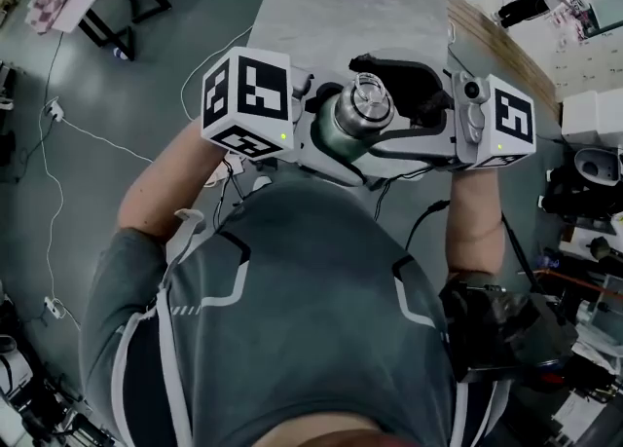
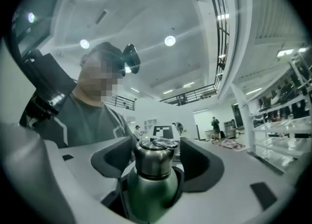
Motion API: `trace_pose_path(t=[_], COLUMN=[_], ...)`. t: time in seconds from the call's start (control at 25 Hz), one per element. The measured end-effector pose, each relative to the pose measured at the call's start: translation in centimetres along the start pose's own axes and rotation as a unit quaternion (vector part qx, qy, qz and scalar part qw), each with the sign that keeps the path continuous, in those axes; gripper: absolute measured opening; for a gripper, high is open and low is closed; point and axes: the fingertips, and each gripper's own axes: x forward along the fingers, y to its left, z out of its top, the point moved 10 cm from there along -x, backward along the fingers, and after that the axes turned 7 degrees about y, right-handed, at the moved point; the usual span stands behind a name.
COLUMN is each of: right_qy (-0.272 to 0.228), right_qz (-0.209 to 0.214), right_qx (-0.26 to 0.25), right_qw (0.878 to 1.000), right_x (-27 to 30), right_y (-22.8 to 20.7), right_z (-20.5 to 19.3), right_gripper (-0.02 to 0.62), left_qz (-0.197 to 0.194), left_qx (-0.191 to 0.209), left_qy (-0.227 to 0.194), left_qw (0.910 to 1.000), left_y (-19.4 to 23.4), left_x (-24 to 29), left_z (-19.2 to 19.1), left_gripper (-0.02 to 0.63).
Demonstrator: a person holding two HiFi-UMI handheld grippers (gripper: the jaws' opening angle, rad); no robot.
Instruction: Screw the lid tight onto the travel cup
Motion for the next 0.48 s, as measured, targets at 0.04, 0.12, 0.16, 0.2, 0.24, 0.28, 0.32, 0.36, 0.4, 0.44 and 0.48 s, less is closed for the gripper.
trace_pose_path(t=[0.04, 0.12, 0.16, 0.2, 0.24, 0.28, 0.32, 0.36, 0.4, 0.44, 0.48], right_qy=[0.003, 0.01, 0.012, 0.012, 0.012, 0.011, 0.009, 0.008, 0.006, 0.007, 0.011], right_qz=[0.023, 0.055, 0.063, 0.068, 0.07, 0.07, 0.064, 0.053, 0.036, 0.012, -0.018], right_qx=[-0.003, -0.007, -0.005, -0.002, 0.003, 0.008, 0.013, 0.019, 0.023, 0.025, 0.025], right_qw=[1.0, 0.998, 0.998, 0.998, 0.997, 0.997, 0.998, 0.998, 0.999, 1.0, 0.999], right_x=[0.3, 0.7, 0.7, 0.7, 0.6, 0.5, 0.4, 0.3, 0.3, 0.3, 0.3], right_y=[0.1, 0.3, 0.3, 0.3, 0.2, 0.1, 0.1, 0.0, -0.1, -0.2, -0.2], right_z=[0.0, -0.1, -0.1, -0.1, -0.1, -0.2, -0.3, -0.5, -0.7, -0.9, -1.2], right_gripper=[0.316, 0.316, 0.314, 0.31, 0.296, 0.296, 0.295, 0.295, 0.293, 0.293, 0.293], left_qz=[-0.012, -0.034, -0.041, -0.045, -0.045, -0.044, -0.04, -0.032, -0.02, -0.003, 0.018], left_qx=[0.002, 0.004, 0.005, 0.006, 0.006, 0.006, 0.005, 0.003, -0.001, -0.005, -0.009], left_qy=[0.003, 0.008, 0.011, 0.013, 0.014, 0.015, 0.016, 0.015, 0.015, 0.016, 0.02], left_qw=[0.9999, 0.9994, 0.9991, 0.9989, 0.9988, 0.9989, 0.9991, 0.9994, 0.9997, 0.9999, 0.9996], left_y=[-0.2, -0.6, -0.7, -0.7, -0.7, -0.6, -0.5, -0.3, -0.1, 0.2, 0.5], left_x=[0.3, 0.8, 1.0, 1.1, 1.2, 1.3, 1.4, 1.4, 1.3, 1.2, 1.0], left_z=[-0.1, -0.2, -0.1, -0.1, 0.0, 0.0, -0.1, -0.2, -0.4, -0.6, -1.0], left_gripper=[0.402, 0.402, 0.402, 0.402, 0.402, 0.402, 0.402, 0.402, 0.402, 0.402, 0.402])
